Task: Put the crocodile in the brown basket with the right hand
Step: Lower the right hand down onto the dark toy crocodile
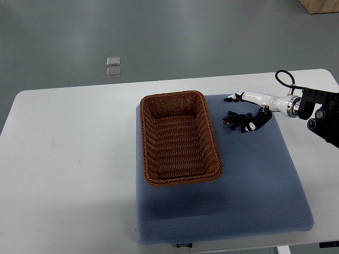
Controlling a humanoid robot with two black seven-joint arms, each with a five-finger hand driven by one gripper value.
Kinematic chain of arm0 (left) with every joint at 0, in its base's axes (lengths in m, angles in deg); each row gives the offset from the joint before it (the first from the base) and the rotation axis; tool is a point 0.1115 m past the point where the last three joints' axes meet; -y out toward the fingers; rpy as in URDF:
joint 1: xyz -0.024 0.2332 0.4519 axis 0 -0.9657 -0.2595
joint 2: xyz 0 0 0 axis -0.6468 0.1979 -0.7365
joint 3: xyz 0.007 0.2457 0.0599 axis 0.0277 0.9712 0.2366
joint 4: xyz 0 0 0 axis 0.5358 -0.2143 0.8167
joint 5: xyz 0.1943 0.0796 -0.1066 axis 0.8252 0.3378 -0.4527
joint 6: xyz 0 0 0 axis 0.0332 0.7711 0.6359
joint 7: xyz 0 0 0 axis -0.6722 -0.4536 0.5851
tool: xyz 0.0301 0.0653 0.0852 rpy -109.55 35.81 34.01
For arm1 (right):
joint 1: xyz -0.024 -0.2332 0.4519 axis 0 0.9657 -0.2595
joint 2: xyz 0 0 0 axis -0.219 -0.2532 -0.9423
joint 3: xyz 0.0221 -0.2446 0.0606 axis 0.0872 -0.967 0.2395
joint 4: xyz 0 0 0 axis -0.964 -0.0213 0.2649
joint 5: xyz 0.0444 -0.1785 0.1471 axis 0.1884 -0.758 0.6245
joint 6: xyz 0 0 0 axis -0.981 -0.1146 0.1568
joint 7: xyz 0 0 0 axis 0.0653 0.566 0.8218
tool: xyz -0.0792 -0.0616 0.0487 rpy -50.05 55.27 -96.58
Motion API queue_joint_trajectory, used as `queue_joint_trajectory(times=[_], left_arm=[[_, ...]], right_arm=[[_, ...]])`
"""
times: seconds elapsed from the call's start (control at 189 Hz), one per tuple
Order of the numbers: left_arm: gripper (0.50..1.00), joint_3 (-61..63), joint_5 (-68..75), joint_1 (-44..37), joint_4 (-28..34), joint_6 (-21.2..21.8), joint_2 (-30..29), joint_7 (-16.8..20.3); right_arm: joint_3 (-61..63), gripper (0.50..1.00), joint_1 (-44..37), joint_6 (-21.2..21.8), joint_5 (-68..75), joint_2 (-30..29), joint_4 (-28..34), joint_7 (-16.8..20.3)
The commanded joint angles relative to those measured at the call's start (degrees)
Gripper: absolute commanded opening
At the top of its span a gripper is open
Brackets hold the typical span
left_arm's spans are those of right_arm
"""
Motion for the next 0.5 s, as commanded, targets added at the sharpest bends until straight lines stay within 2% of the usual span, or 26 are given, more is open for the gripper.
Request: queue_joint_trajectory(times=[0.0,0.111,0.26,0.493], left_arm=[[1.0,-0.02,0.0,0.0,0.0,-0.06,0.0,0.0],[1.0,-0.02,0.0,0.0,0.0,-0.06,0.0,0.0],[1.0,-0.02,0.0,0.0,0.0,0.03,0.0,0.0],[1.0,-0.02,0.0,0.0,0.0,0.02,0.0,0.0]], right_arm=[[-1.66,0.924,-0.74,-0.72,-0.69,0.02,-0.03,-0.06],[-2.81,0.921,-0.92,-3.09,-2.36,0.02,-0.11,0.03],[-4.47,0.895,-1.18,-5.38,-3.77,0.46,-0.2,0.12],[-5.88,0.866,-1.71,-6.96,-5.26,0.54,-0.64,0.29]])
